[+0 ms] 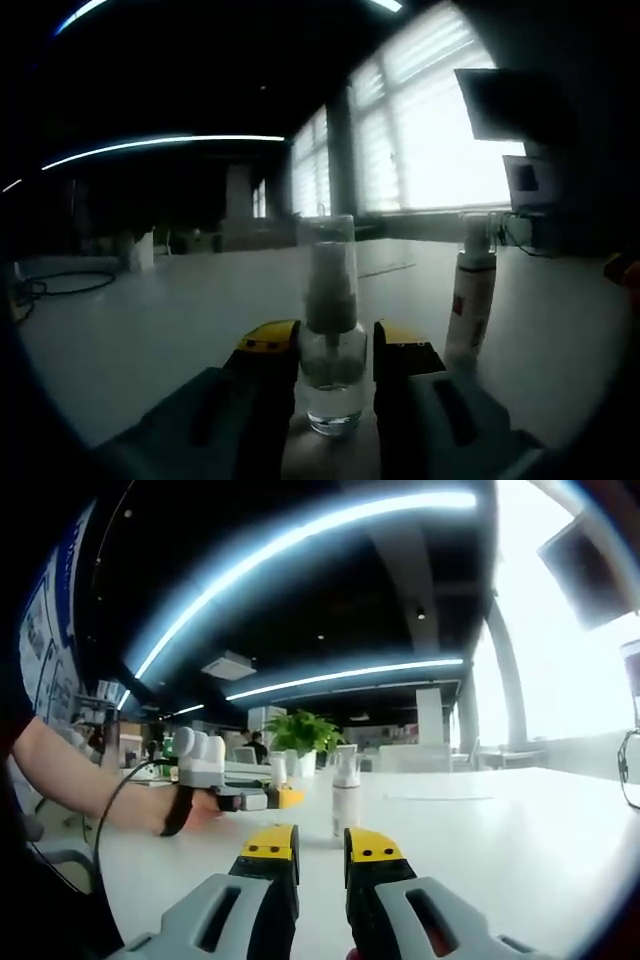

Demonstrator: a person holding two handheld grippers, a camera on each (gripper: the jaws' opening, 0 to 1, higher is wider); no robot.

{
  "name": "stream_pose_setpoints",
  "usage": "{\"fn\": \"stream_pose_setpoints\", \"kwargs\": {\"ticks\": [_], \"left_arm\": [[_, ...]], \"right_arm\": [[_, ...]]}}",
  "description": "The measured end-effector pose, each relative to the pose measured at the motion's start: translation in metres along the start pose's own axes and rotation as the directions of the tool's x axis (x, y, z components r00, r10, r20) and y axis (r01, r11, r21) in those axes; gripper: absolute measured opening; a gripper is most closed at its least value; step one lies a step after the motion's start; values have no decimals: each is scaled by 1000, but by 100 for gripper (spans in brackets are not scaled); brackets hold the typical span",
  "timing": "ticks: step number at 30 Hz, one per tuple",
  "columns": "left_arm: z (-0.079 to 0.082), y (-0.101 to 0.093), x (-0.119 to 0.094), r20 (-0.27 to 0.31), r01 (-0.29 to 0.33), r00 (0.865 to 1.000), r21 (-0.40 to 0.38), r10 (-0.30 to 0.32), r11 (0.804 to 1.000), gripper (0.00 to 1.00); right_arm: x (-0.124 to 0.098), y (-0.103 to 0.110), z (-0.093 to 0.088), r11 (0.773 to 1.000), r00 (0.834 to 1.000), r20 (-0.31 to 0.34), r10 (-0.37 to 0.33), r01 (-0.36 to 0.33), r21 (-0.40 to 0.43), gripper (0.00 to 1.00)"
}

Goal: Clamp pump bottle remove cover press pump head put on cover

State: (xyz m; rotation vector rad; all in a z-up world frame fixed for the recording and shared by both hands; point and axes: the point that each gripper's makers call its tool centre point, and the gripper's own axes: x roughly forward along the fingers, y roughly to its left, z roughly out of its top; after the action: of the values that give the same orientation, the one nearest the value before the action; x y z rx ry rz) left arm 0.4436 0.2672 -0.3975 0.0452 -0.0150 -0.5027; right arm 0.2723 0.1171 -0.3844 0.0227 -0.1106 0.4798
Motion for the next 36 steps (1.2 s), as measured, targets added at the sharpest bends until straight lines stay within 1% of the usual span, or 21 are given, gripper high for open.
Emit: {"fn": "stream_pose_setpoints", "kwargs": {"ticks": [4,8,11,15,17,18,19,24,26,27,29,31,32,35,36], "left_arm": [[-2,3,-1,3,6,1000,-10,-6,1000,22],[3,8,-6,15,-3,1000,-25,4,1000,22],[10,6,-7,30,2,1000,-17,-2,1000,22],[9,5,-4,33,21,999,-26,-20,999,22],[10,1,-9,30,28,999,-32,-27,999,22],[9,3,-7,32,29,999,-33,-28,999,23],[11,5,-7,50,23,999,-38,-21,999,25],[20,1,-17,55,25,998,-47,-22,999,26],[23,-2,-19,58,39,998,-42,-37,998,27],[26,-3,-21,68,46,997,-45,-43,998,27],[30,-5,-23,77,54,996,-63,-49,997,28],[36,-8,-31,82,56,995,-99,-48,993,28],[40,-4,-38,85,52,995,-105,-43,993,28],[38,-5,-41,78,56,996,-98,-48,994,27],[38,-2,-42,76,57,996,-89,-51,994,27]], "right_arm": [[0,1,0,1000,1000,-2,-1,1,-1,13],[0,0,-1,1000,1000,-4,-3,3,-4,13],[1,0,-1,1000,1000,-7,-3,3,-5,13],[1,-2,-2,1000,1000,-12,-12,12,10,13],[1,-3,-2,1000,1000,-11,-14,15,17,13],[1,-4,-2,1000,1000,-10,-14,14,22,13],[1,-4,-2,1000,1000,-10,-15,15,26,13],[1,-2,-3,1000,1000,-13,-10,10,11,13],[1,-3,-3,1000,1000,-14,-9,9,6,13],[1,-2,-3,1000,1000,-14,-7,7,9,13],[1,-3,-2,1000,1000,-11,-6,6,18,13],[0,-3,-1,1000,1000,-8,-4,4,26,13],[0,-3,-1,1000,1000,-7,-4,4,28,13],[0,-1,-1,1000,1000,-5,-3,3,27,13],[0,-1,-1,1000,1000,-5,-3,3,25,13]]}}
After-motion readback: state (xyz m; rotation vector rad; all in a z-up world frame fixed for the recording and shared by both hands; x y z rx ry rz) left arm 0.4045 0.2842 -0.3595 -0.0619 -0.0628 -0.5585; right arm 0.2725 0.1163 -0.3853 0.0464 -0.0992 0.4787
